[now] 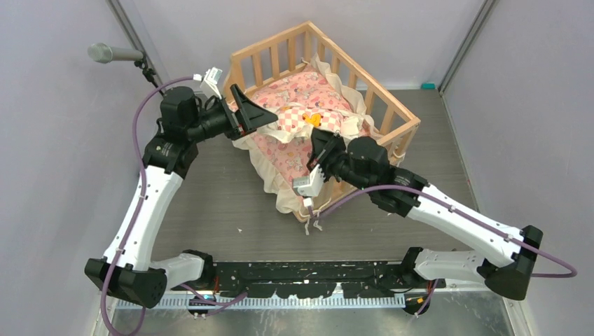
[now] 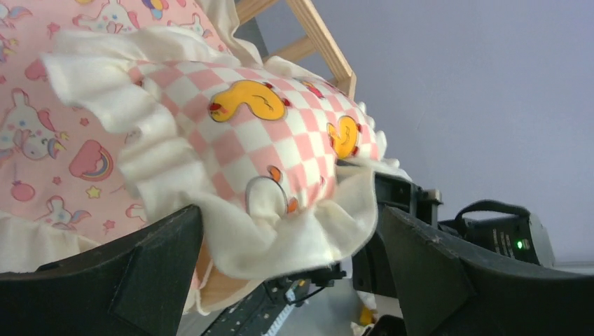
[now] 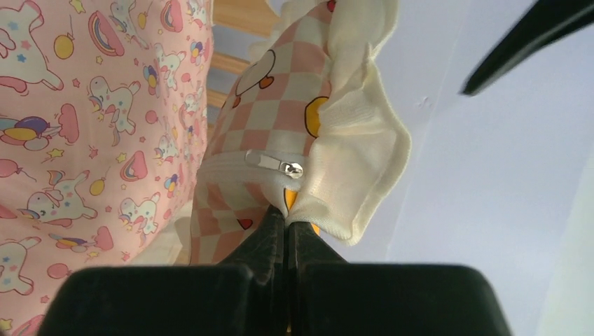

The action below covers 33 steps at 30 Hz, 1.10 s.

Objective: Set up the pet bed
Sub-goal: Place the pillow on the mattress.

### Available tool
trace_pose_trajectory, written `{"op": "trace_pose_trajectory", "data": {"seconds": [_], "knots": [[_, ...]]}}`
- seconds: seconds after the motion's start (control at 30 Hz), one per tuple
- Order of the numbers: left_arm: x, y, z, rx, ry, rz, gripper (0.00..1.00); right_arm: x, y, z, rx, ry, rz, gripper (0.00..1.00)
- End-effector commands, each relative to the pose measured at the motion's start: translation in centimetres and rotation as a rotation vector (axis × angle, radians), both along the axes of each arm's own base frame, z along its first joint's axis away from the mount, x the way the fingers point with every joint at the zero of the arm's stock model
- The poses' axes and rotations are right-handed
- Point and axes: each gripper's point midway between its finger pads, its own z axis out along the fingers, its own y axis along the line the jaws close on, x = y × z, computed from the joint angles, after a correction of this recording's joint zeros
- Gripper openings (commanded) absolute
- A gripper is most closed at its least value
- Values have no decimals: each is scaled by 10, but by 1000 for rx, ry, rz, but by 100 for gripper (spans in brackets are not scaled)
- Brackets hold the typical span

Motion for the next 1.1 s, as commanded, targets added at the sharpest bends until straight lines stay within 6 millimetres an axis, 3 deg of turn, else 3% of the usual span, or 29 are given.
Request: {"op": "trace_pose_trajectory", "data": {"seconds": [0.0, 0.23, 0.57, 0.73, 0.87, 1.07], "knots": [[5, -6, 23, -229, 37, -2, 100, -25, -15, 49, 53, -167, -1, 0], [20, -2, 13, -389, 105, 100, 100, -38, -16, 47, 53, -189, 27, 0], [0, -17, 12, -514, 181, 6, 100, -43, -7, 47, 45, -206, 73, 0], [-10, -27, 0, -502, 220, -44, 100, -43, -7, 48, 42, -222, 76, 0], [-12, -29, -15, -501, 256, -34, 100, -45, -6, 53, 53, -232, 90, 0], [-14, -39, -11, -528, 265, -48, 96, -47, 6, 46, 39, -217, 123, 0]]}}
